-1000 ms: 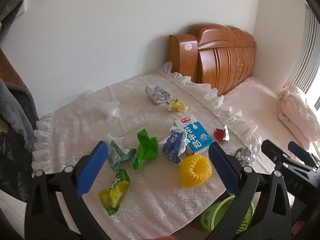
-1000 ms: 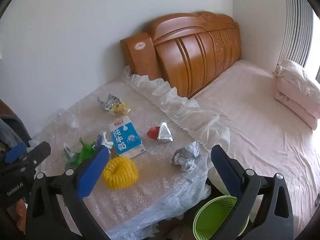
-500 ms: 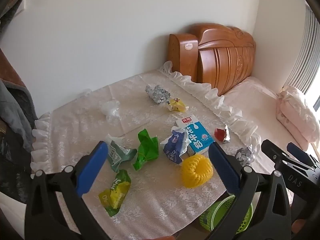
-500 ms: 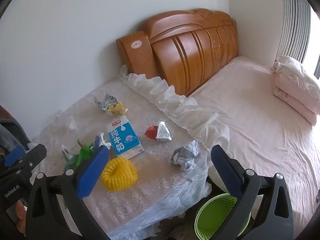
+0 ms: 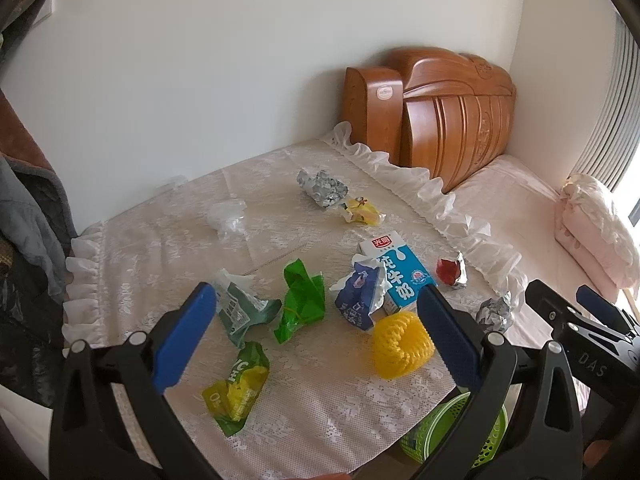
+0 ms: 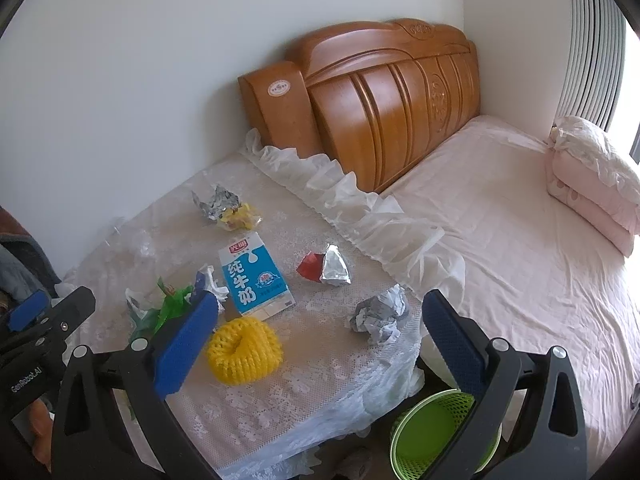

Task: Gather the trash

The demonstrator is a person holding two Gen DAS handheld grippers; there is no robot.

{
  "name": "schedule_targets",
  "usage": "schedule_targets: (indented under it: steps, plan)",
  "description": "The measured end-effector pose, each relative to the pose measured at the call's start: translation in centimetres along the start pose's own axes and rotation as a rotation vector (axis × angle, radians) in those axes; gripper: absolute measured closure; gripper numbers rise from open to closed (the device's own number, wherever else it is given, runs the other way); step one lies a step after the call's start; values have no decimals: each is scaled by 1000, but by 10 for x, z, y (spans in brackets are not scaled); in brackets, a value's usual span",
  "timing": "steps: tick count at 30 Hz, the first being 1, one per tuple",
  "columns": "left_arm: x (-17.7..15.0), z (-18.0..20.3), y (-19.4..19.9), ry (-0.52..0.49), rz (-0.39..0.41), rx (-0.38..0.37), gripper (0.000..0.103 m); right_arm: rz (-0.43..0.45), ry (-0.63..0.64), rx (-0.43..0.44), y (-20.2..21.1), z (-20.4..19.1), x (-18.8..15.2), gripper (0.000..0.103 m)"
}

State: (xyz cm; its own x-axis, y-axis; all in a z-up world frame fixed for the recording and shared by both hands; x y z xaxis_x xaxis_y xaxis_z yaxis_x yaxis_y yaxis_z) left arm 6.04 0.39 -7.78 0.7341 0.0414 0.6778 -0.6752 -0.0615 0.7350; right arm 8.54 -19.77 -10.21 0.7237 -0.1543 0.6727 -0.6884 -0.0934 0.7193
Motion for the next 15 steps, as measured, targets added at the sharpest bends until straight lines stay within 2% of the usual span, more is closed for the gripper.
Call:
schedule_targets:
  steps: [15]
  plan:
    - [4,-3,-3,6,-9,-2,7,-6,-2,3,-1,-3,0,2]
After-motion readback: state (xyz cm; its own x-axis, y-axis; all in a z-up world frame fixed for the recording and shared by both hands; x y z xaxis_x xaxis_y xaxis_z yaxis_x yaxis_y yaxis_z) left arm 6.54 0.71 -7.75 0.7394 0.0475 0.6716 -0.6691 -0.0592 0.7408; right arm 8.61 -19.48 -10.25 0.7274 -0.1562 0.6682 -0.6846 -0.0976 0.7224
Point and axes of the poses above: each gripper's, at about its wrist camera, not at the fingertips, and y roughly against the way its jaws point, z to its right, x to its top, the point moved 9 cm from there along -y, roughly the way its jaws point, and after that the axes turned 4 degrees about x, right-handed, at the moved point
